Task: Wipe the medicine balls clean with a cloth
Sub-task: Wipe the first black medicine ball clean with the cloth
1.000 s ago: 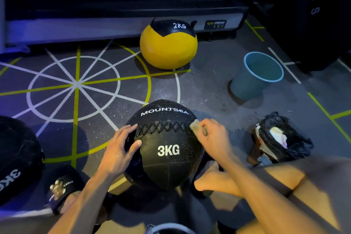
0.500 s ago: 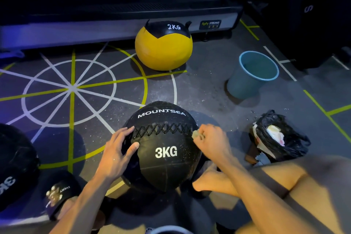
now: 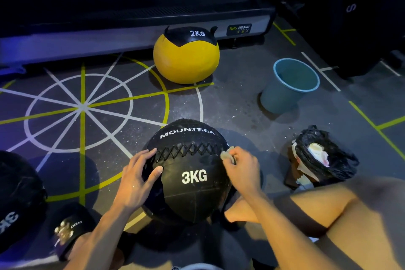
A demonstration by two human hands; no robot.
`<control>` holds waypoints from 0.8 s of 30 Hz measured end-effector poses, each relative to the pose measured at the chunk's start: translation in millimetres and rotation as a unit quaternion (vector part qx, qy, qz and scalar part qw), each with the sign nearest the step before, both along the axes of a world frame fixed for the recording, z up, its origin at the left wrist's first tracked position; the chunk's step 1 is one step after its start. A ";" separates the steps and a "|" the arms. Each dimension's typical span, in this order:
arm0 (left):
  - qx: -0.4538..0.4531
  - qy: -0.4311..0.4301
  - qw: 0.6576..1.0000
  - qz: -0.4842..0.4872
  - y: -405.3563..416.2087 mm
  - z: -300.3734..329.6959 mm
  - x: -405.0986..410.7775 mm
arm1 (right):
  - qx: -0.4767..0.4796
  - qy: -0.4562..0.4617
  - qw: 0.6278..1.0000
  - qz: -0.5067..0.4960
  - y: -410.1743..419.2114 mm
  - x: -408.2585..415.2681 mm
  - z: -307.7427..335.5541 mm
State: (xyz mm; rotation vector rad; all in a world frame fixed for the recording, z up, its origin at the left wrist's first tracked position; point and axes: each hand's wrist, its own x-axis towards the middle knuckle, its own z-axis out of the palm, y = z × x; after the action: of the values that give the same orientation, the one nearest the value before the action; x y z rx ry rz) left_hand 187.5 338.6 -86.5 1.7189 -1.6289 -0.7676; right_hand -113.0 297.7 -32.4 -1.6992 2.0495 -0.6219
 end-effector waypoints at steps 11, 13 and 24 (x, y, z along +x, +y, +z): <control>0.005 -0.006 1.000 0.003 0.2 4.8 -4.3 | -0.051 -0.048 0.992 0.110 12.9 20.2 -8.6; 0.006 -0.009 1.000 0.001 0.2 4.5 -4.0 | 0.004 -0.073 0.996 -0.058 1.3 -15.5 -16.9; 0.034 -0.020 0.999 0.009 3.3 0.8 -15.9 | -0.084 -0.127 0.988 -0.027 22.9 68.8 -2.3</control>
State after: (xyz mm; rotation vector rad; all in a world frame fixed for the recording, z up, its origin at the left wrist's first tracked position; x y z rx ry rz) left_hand 171.5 341.9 -85.8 1.8044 -1.6285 -0.7948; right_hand -44.2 320.6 -34.8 -1.5654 1.9121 -0.9995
